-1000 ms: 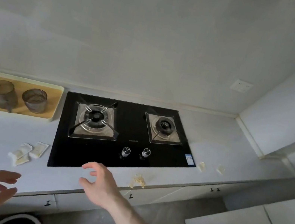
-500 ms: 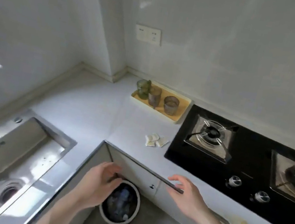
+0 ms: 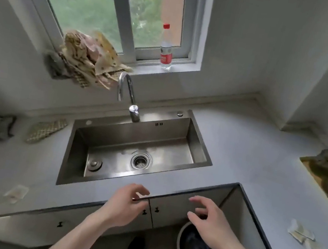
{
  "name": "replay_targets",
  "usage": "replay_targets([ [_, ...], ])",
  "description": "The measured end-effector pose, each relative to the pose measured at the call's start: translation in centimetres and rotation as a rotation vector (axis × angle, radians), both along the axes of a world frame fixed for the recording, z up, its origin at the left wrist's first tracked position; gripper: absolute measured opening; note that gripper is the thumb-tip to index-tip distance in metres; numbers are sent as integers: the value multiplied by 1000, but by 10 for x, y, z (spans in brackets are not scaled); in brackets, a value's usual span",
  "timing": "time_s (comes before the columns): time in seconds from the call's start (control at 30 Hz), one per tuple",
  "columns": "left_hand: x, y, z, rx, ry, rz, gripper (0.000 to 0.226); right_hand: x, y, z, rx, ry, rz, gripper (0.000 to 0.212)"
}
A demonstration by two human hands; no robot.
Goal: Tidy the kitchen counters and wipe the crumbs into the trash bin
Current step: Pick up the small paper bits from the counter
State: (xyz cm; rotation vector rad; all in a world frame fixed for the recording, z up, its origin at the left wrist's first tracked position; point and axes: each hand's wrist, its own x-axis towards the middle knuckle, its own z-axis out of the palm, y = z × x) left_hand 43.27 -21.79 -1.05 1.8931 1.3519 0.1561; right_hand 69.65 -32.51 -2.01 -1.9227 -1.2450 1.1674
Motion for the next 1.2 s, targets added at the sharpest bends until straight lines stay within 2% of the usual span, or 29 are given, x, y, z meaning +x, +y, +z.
replay_targets([
  [0.2, -53, 42, -5, -41, 11, 80, 31, -57, 67, -1, 3, 18, 86, 30],
  [0.33, -98, 94, -14, -33, 83, 102, 35, -106, 118, -9, -9, 10, 113, 29],
  [0.5, -177, 155, -31, -82, 140, 180, 38, -170, 176, -24, -64, -20, 180, 28],
  [0.63, -259, 185, -60, -88, 289, 294, 40, -213, 210, -38, -116, -30, 224, 26],
  [0.83, -381, 192, -107, -148, 464, 630, 60, -252, 232, -59, -158, -59, 280, 26],
  [1.0, -454, 174, -142, -333, 537, 881, 78, -270, 240, -67, -203, -84, 325, 26],
  [1.1, -467, 169, -154, -369, 508, 941, 72, -280, 243, -69, -238, -69, 310, 24],
  [1.2, -466, 170, -161, -286, 525, 958, 60, -286, 240, -71, -277, -63, 312, 23],
])
